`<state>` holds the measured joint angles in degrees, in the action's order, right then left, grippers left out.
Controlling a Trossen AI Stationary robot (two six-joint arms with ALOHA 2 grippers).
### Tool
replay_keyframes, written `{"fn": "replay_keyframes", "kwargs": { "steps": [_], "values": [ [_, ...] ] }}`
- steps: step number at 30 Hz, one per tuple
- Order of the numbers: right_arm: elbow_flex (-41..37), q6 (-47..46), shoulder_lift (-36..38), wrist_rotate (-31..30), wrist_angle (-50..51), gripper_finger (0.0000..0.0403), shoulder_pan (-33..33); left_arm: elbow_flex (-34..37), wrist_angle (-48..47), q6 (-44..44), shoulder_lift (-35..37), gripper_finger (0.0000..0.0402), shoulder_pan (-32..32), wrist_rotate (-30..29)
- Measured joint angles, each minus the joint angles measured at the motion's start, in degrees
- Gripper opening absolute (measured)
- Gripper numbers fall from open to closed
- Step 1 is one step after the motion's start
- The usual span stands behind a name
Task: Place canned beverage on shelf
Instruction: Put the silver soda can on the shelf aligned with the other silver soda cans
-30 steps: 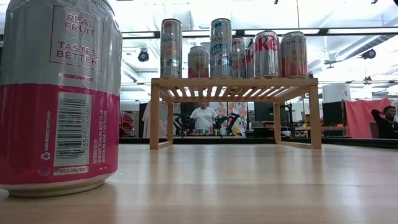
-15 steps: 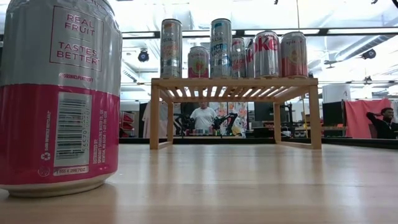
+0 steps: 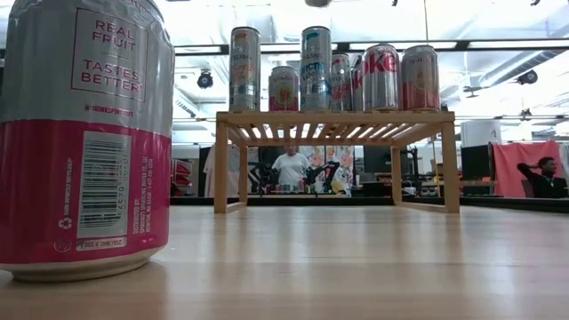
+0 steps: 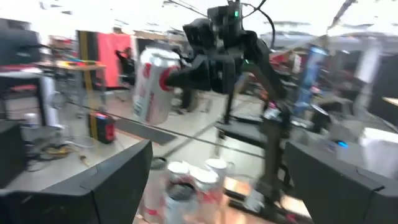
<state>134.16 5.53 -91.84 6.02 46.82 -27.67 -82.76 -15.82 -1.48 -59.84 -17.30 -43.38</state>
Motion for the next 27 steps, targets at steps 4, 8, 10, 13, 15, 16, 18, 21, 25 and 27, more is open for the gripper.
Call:
{"fn": "replay_keyframes", "kwargs": {
  "steps": [4, 8, 10, 13, 15, 16, 18, 21, 25, 27],
  "values": [
    [-1.7, 1.7, 0.0, 10.5, 0.2, 0.0293, -11.6, 0.0, 4.2, 1.9, -1.1, 0.035, 6.7, 1.8],
    [-5.6, 3.4, 0.0, 21.7, -1.0, 0.0293, -21.0, 0.0, 7.3, 1.1, -2.6, 0.035, 14.5, 10.4],
    [-8.5, 3.9, 0.0, 26.9, -3.0, 0.0293, -24.7, 0.0, 8.4, 0.4, -3.6, 0.035, 18.0, 14.3],
    [-13.7, 4.1, 0.0, 32.4, -7.1, 0.0293, -29.2, 0.0, 8.9, -0.1, -5.2, 0.035, 22.0, 15.5],
    [-17.5, 3.7, 0.3, 34.1, -10.3, 0.0293, -31.3, 0.0, 8.9, -0.2, -5.9, 0.035, 24.0, 15.5],
    [-19.4, 3.5, 0.5, 35.1, -11.6, 0.0293, -32.2, 0.0, 8.9, -0.3, -6.2, 0.035, 24.8, 15.5],
    [-22.7, 3.3, 0.9, 36.1, -14.3, 0.0293, -33.8, 0.0, 9.1, -0.5, -6.6, 0.035, 26.2, 15.5],
    [-27.7, 2.8, 1.6, 36.5, -18.8, 0.0293, -35.2, 0.0, 9.1, -0.5, -7.3, 0.035, 28.3, 15.5],
    [-34.1, -0.6, 3.1, 36.4, -25.0, 0.0293, -36.8, 0.0, 9.1, -0.6, -7.6, 0.035, 30.6, 15.5],
    [-37.2, -2.1, 4.7, 36.4, -27.5, 0.0293, -37.5, 0.0, 9.1, -1.3, -7.6, 0.035, 31.6, 15.5]
  ]
}}
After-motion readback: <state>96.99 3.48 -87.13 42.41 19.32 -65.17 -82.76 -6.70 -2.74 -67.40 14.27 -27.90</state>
